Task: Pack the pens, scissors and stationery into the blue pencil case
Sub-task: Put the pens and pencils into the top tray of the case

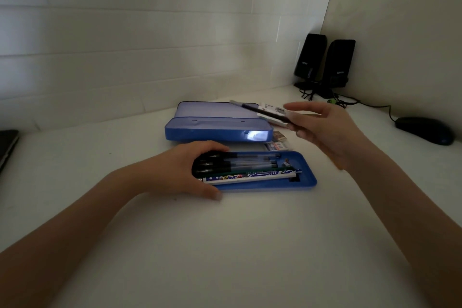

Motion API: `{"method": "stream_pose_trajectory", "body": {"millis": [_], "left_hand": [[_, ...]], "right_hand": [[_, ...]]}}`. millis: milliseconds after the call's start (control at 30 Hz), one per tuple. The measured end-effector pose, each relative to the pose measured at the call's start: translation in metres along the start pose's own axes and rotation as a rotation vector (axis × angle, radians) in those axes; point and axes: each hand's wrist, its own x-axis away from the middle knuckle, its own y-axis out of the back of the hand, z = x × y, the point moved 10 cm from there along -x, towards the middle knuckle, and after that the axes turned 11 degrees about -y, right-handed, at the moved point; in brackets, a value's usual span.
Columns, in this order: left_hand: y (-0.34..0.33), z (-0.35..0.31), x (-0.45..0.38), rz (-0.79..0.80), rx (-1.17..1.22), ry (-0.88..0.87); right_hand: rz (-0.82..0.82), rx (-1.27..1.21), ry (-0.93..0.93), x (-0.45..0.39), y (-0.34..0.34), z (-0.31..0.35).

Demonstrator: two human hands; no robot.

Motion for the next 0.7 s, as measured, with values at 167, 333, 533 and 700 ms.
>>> {"method": "stream_pose_trajectory", "body": {"millis": [167, 333, 533, 700], "left_hand": [[0.006, 0.010, 0.001, 0.010, 0.249, 0.065], [0.007, 0.012, 0.003, 0.027, 0.360, 0.059], [-0.001, 0.013, 0.004, 0.094, 0.232, 0.093], [-0.002, 0.010, 0.003, 0.096, 0.184, 0.057]], "right_hand": [[0.375, 0.300, -0.011, 0.016, -0.047, -0.009], [0.521, 0.483, 0.034, 0.029, -0.066, -0.012], [0.511, 0.611, 0.110, 0.035, -0.076, -0.010], [0.527, 0.801, 0.143, 0.036, -0.094, -0.026]]}}
